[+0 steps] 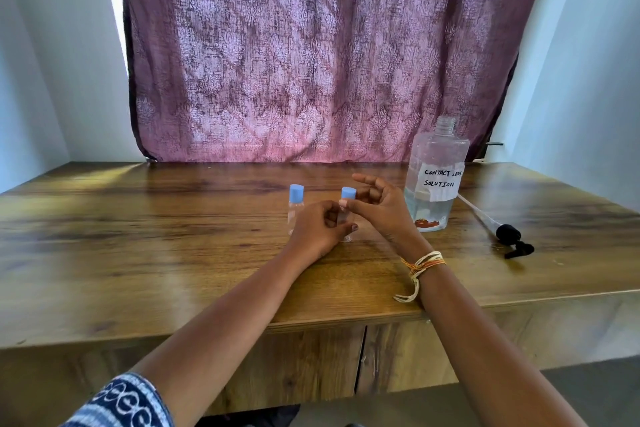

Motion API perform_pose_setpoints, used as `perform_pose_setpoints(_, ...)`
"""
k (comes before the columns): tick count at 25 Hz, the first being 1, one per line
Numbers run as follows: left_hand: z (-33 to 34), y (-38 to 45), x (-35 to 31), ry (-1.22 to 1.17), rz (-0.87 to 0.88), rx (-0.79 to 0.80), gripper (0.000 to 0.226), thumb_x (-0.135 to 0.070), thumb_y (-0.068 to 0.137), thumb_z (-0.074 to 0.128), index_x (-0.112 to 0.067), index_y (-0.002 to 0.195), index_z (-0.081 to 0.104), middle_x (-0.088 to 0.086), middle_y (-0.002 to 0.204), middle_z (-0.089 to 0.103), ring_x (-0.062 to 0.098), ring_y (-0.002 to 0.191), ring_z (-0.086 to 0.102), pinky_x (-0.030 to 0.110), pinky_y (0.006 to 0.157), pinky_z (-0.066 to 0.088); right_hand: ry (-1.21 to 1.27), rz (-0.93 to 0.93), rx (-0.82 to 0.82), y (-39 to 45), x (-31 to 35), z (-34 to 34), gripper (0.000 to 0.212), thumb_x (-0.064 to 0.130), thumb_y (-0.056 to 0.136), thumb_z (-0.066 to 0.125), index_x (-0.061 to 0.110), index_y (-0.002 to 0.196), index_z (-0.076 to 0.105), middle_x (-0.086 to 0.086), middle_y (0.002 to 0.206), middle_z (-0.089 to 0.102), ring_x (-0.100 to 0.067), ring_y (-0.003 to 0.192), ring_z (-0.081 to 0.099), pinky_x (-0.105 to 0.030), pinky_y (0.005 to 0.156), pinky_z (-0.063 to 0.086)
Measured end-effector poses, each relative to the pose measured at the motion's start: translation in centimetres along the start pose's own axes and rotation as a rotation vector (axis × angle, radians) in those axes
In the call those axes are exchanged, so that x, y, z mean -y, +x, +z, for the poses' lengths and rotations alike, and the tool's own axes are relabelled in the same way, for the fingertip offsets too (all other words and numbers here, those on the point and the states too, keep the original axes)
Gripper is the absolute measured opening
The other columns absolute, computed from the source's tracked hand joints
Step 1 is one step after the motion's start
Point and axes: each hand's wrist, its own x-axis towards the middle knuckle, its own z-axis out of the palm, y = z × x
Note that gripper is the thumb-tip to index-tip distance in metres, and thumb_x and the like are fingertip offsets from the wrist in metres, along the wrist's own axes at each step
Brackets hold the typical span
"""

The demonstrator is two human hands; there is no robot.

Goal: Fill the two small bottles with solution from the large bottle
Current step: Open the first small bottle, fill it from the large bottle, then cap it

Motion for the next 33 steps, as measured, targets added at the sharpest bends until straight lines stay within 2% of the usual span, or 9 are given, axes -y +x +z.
perform_pose_setpoints(3,0.1,0.0,0.0,-0.049,-0.019,0.002,0.035,-0.015,0.077,0.078,-0.006,0.109,0.065,0.001,0.085,0.068,-0.001,0.066,0.062,0.011,0.063,0.053,0.134,0.023,-0.036,0.1,0.2,-0.2,0.042,0.0,0.08,0.073,0.006,0.119,0.057,-0.005,0.089,0.072,-0.006,0.078,0.071,-0.017,0.068,0.054)
perform_pose_setpoints(7,0.1,0.1,0.1,-0.029,-0.006,-0.005,0.034,-0.02,0.076,0.08,-0.011,0.105,0.066,0.002,0.09,0.071,0.01,0.078,0.067,0.027,0.076,0.057,0.336,0.142,-0.103,0.4,0.0,-0.2,0.023,0.0,0.085,0.068,0.007,0.104,0.057,-0.012,0.098,0.07,-0.02,0.089,0.068,-0.03,0.08,0.056)
perform_pose_setpoints(10,0.1,0.0,-0.1,-0.015,0.007,-0.01,0.027,-0.019,0.075,0.08,-0.016,0.097,0.064,-0.003,0.084,0.067,0.007,0.074,0.063,0.025,0.074,0.055,0.324,0.174,-0.128,0.9,-0.6,0.1,0.023,-0.003,0.085,0.066,0.003,0.104,0.056,-0.015,0.095,0.067,-0.021,0.084,0.066,-0.028,0.077,0.057)
perform_pose_setpoints(13,-0.1,-0.1,-0.2,0.004,0.016,-0.006,0.029,-0.015,0.074,0.08,-0.017,0.096,0.061,-0.01,0.079,0.061,0.0,0.071,0.057,0.01,0.065,0.048,0.114,0.179,-0.153,2.5,-1.5,0.0,0.019,-0.004,0.086,0.062,0.004,0.103,0.064,-0.012,0.089,0.067,-0.018,0.077,0.065,-0.032,0.078,0.057)
perform_pose_setpoints(16,-0.1,-0.2,-0.1,0.019,0.009,0.014,0.03,-0.013,0.076,0.079,-0.02,0.097,0.059,-0.014,0.079,0.059,0.001,0.071,0.057,0.002,0.061,0.045,-0.364,0.09,-0.11,4.7,-2.5,-0.5,0.025,0.001,0.082,0.062,0.013,0.103,0.07,0.0,0.083,0.065,-0.015,0.075,0.062,-0.038,0.078,0.055)
perform_pose_setpoints(19,-0.1,0.0,0.1,0.042,0.01,0.007,0.028,-0.011,0.078,0.076,-0.016,0.102,0.062,-0.014,0.079,0.059,0.001,0.071,0.058,0.0,0.061,0.044,-0.685,0.061,-0.03,6.3,-2.9,-0.8,0.031,0.001,0.079,0.063,0.008,0.109,0.067,-0.006,0.101,0.068,-0.023,0.095,0.063,-0.034,0.088,0.05)
perform_pose_setpoints(21,0.0,0.2,0.2,0.045,0.001,0.01,0.031,-0.009,0.077,0.076,-0.013,0.104,0.062,-0.014,0.079,0.058,-0.003,0.069,0.056,-0.001,0.06,0.043,-0.74,0.085,-0.005,6.7,-3.6,-0.8,0.039,0.004,0.077,0.067,0.006,0.116,0.063,-0.011,0.114,0.068,-0.027,0.105,0.063,-0.035,0.091,0.05)
perform_pose_setpoints(26,0.1,0.5,0.5,0.06,-0.018,0.01,0.039,-0.013,0.073,0.081,-0.012,0.107,0.063,-0.01,0.083,0.062,-0.004,0.07,0.056,-0.002,0.062,0.043,-0.669,0.155,-0.058,6.7,-5.5,-0.4,0.051,0.018,0.078,0.072,0.018,0.127,0.056,-0.005,0.101,0.072,-0.02,0.099,0.065,-0.031,0.089,0.05)
perform_pose_setpoints(33,0.0,0.2,0.2,0.061,-0.033,0.02,0.044,-0.016,0.074,0.081,-0.012,0.114,0.062,-0.007,0.092,0.064,-0.004,0.075,0.057,0.003,0.064,0.046,-0.694,0.158,-0.067,6.1,-5.6,-0.1,0.043,0.02,0.081,0.069,0.016,0.123,0.06,-0.005,0.103,0.073,-0.02,0.101,0.066,-0.032,0.093,0.051)
